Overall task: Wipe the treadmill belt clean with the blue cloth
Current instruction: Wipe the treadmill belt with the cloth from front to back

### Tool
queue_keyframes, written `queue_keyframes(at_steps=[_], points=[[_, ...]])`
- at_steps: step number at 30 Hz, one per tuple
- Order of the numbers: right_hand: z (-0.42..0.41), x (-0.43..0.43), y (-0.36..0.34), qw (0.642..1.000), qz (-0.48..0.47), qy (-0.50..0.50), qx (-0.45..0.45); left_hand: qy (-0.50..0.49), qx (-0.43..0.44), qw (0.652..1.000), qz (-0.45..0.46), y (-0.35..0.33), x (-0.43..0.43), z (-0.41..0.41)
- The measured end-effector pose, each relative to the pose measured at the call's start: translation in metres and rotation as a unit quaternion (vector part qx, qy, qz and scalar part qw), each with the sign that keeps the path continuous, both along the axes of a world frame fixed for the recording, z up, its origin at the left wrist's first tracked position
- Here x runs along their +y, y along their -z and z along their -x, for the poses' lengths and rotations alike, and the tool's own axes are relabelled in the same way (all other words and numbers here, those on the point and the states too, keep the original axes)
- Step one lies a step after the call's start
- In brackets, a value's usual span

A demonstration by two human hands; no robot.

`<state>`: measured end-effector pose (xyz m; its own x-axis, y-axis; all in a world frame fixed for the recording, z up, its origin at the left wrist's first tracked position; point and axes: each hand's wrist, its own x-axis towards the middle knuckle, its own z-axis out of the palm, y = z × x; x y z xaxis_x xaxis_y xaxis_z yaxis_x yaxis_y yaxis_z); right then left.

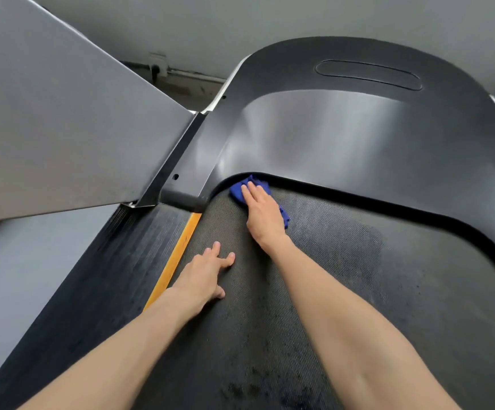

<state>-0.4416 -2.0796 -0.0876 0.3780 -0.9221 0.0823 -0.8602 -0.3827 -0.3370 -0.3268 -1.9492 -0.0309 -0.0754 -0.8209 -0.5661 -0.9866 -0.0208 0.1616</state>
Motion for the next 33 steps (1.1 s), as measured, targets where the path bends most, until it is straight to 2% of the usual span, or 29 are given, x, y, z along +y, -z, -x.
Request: queue_keyframes(at_steps=[2, 3, 4, 7, 9, 11, 14, 18, 19, 21, 23, 24, 25, 26, 28, 30, 33], points=[[-0.013, 0.006, 0.000, 0.993, -0.003, 0.121, -0.007, 0.001, -0.002, 1.000, -0.001, 0.001, 0.000, 0.001], [-0.021, 0.010, -0.001, 0.992, -0.001, 0.129, -0.007, 0.001, -0.004, 1.000, 0.003, 0.000, -0.001, 0.001], [-0.027, 0.014, -0.002, 0.995, 0.004, 0.100, -0.008, 0.003, -0.005, 1.000, 0.008, 0.000, -0.002, 0.000], [-0.013, 0.012, 0.000, 0.995, 0.010, -0.100, 0.015, 0.006, -0.008, 1.000, 0.007, 0.001, -0.004, -0.002], [0.011, -0.003, 0.001, 0.990, -0.001, -0.136, 0.026, -0.007, 0.006, 1.000, 0.013, 0.002, -0.004, -0.003], [0.037, -0.007, 0.005, 0.999, 0.018, -0.034, -0.011, -0.021, 0.025, 0.999, 0.023, 0.002, -0.003, -0.004], [0.078, 0.009, 0.011, 0.988, 0.068, 0.132, -0.037, -0.019, 0.033, 0.999, 0.027, 0.000, 0.000, -0.003], [0.045, 0.018, 0.003, 0.952, 0.003, 0.300, -0.056, -0.020, 0.024, 0.999, 0.024, 0.002, 0.001, 0.001], [0.025, 0.019, 0.000, 0.953, -0.020, 0.297, -0.054, -0.024, 0.020, 0.999, 0.027, 0.002, 0.000, 0.002], [-0.009, 0.024, 0.001, 0.988, -0.012, 0.151, -0.040, -0.027, 0.007, 0.999, 0.037, 0.002, -0.001, 0.003], [-0.007, 0.028, 0.001, 0.998, -0.020, -0.045, -0.028, -0.031, 0.005, 0.999, 0.042, 0.002, -0.001, 0.004], [0.010, 0.027, 0.000, 0.995, -0.022, -0.094, -0.031, -0.036, 0.011, 0.998, 0.040, 0.002, -0.001, 0.003], [0.033, 0.026, 0.003, 0.995, -0.006, -0.093, -0.040, -0.045, 0.023, 0.998, 0.037, 0.002, 0.000, 0.002], [0.060, 0.026, 0.006, 0.997, 0.021, -0.049, -0.056, -0.054, 0.038, 0.997, 0.032, 0.002, 0.000, 0.001], [0.119, 0.028, 0.012, 0.991, 0.051, 0.109, -0.063, -0.067, 0.062, 0.996, 0.021, 0.001, 0.003, 0.000], [0.160, 0.029, 0.012, 0.971, 0.038, 0.232, -0.040, -0.073, 0.064, 0.995, 0.017, -0.001, 0.005, 0.002], [0.135, 0.021, 0.001, 0.929, 0.012, 0.369, -0.038, -0.063, 0.063, 0.996, 0.009, -0.005, 0.005, 0.006]])
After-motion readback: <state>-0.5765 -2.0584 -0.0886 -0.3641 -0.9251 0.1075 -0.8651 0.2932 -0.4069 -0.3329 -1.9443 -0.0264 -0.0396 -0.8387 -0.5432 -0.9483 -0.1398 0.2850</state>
